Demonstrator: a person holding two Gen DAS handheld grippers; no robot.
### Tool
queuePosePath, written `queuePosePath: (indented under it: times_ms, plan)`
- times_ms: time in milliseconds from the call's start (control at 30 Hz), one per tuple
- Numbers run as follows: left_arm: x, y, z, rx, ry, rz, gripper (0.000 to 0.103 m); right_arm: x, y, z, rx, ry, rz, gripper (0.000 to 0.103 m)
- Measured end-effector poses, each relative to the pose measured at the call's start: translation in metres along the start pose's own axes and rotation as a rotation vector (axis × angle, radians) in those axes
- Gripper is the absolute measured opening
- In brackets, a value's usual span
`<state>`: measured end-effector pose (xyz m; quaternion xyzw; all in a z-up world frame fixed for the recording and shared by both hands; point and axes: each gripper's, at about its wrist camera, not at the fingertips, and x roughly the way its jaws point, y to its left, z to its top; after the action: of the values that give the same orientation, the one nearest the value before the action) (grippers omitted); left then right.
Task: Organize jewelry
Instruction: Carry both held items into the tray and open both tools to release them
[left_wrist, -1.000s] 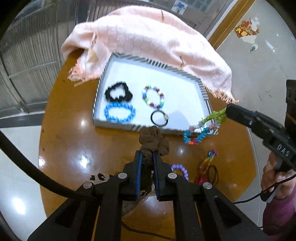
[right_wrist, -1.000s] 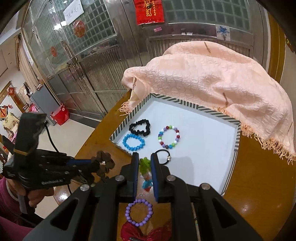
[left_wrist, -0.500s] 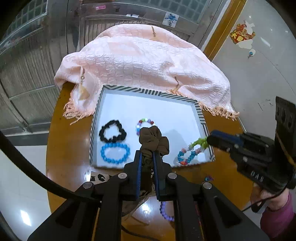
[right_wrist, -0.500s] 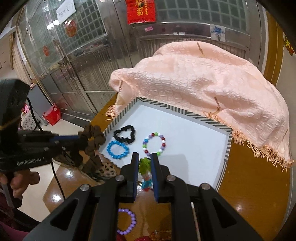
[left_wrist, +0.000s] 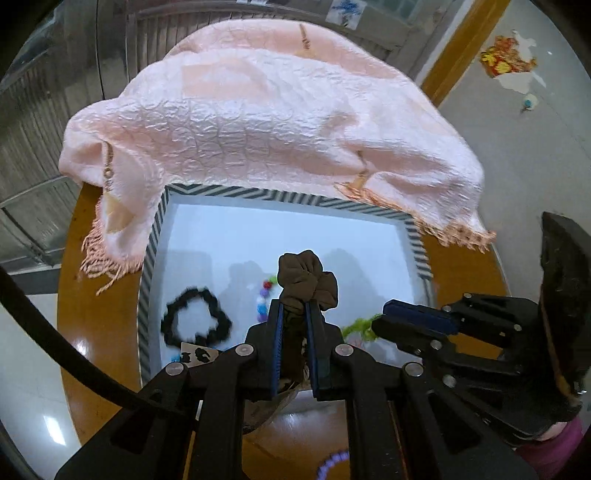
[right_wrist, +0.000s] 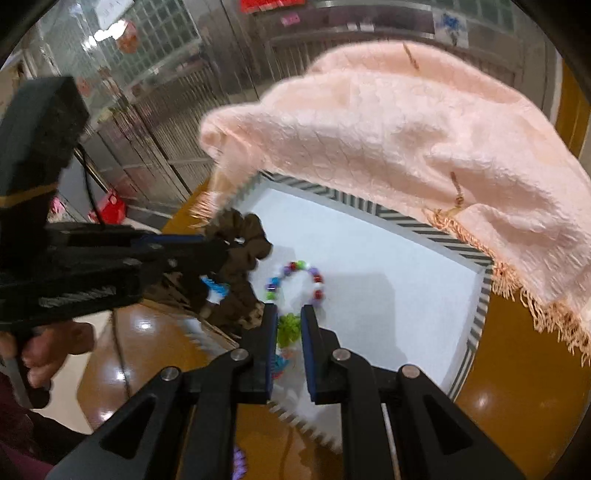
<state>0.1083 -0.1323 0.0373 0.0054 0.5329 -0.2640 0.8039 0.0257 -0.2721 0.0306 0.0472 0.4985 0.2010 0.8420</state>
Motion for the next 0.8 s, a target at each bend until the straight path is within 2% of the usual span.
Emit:
queuePosePath:
  times_ms: [100, 200, 367, 600, 633, 667, 733, 800]
  plan:
    - [0.026, 0.014, 0.012, -0.031, 0.035, 0.033, 0.002, 0.036, -0.024, 0.01, 0.013, 0.063, -0.035, 0.013]
    - [0.042, 0.03, 0.021, -0.057, 0.047, 0.068, 0.002, 0.057, -0.045, 0.017, 0.027, 0.085, -0.086, 0.013]
    - [0.066, 0.046, 0.032, -0.098, 0.071, 0.1, 0.002, 0.075, -0.073, 0.031, 0.082, 0.065, -0.102, 0.013]
    - [0.076, 0.046, 0.034, -0.104, 0.067, 0.136, 0.004, 0.089, -0.073, 0.041, 0.068, 0.017, -0.096, 0.013]
    - [0.076, 0.046, 0.034, -0.103, 0.07, 0.137, 0.007, 0.091, -0.073, 0.04, 0.066, 0.014, -0.097, 0.013]
    - [0.076, 0.047, 0.034, -0.102, 0.075, 0.131, 0.011, 0.092, -0.073, 0.04, 0.066, 0.013, -0.098, 0.015]
    - [0.077, 0.049, 0.034, -0.105, 0.081, 0.119, 0.017, 0.094, -0.072, 0.039, 0.063, 0.021, -0.092, 0.03]
    - [0.072, 0.052, 0.032, -0.114, 0.079, 0.119, 0.021, 0.091, -0.074, 0.037, 0.068, 0.015, -0.094, 0.037]
